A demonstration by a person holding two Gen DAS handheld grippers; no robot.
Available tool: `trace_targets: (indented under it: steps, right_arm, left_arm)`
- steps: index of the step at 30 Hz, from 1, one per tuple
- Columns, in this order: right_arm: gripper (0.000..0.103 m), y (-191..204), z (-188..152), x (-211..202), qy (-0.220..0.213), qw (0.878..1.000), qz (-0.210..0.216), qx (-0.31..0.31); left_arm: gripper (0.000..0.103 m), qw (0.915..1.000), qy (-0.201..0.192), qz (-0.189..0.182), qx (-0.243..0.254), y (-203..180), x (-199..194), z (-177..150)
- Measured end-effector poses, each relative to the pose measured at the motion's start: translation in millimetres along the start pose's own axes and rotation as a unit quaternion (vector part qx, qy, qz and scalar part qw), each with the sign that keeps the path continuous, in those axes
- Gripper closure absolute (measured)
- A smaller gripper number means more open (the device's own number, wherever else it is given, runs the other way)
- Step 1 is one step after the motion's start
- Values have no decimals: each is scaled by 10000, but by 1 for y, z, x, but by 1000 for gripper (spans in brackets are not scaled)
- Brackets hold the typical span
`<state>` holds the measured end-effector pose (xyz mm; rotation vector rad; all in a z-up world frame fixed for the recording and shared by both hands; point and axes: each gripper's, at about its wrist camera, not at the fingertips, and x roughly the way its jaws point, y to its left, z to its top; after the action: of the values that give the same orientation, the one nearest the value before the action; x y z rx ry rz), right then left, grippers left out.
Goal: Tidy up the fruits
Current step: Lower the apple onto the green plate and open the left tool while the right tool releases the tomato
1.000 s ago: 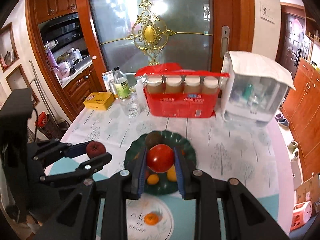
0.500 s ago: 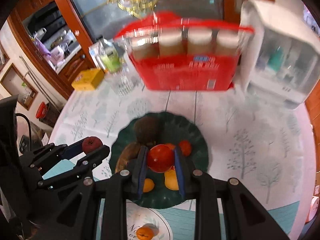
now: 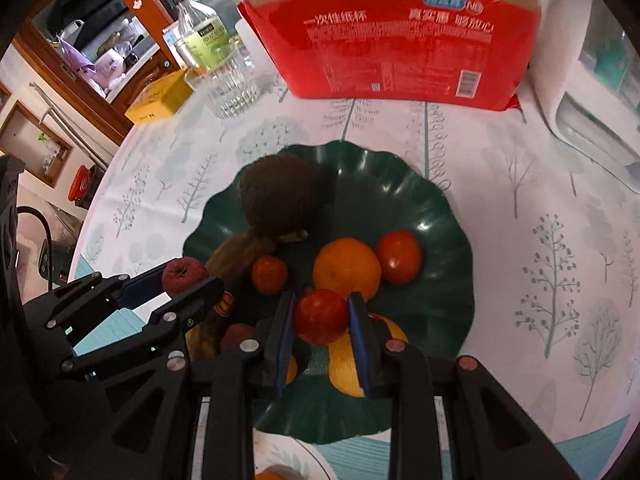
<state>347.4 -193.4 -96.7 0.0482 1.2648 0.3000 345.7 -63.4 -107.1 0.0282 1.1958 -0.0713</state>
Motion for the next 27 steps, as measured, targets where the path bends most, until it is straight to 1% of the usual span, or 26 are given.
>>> trace_targets:
  steps: [5, 11, 12, 14, 16, 17, 18, 19, 22, 27]
  right_arm:
    - [77, 1, 1, 6, 15, 9999, -50, -106]
    - [76, -2, 3, 10, 87, 10000, -15, -25]
    - [76, -3, 3, 10, 130, 9999, -17, -16]
    - [76, -5, 4, 10, 154, 9999, 9, 38]
    - [76, -8, 4, 10, 166, 9998, 34, 113]
    - [75, -11, 4, 8, 167, 9997, 71, 173]
    - [75, -13, 5, 7, 161, 9996, 104, 220]
    - [74, -15, 4, 6, 150, 9995, 137, 258]
    - [67, -18, 4, 1, 99, 9992, 231, 316]
    - [62, -15, 5, -10, -23, 9990, 335, 310]
  left_arm:
    - [72, 10000, 17, -32, -14, 1, 5, 2]
    - [71, 9999, 31, -92, 41, 2, 7, 2]
    - [67, 10000, 43, -80, 32, 2, 8, 2]
    - [58, 10000, 68, -60, -37, 4, 8, 2]
    - [39, 9999, 75, -41, -132, 10, 8, 2]
    - [34, 9998, 82, -47, -181, 13, 7, 2]
    - [25, 9996, 110, -90, -252, 17, 7, 2]
    - [19, 9994, 127, -143, -294, 20, 7, 2]
    - [17, 9986, 185, -362, -344, 25, 6, 1]
    - [17, 9986, 158, -378, -343, 27, 0, 1]
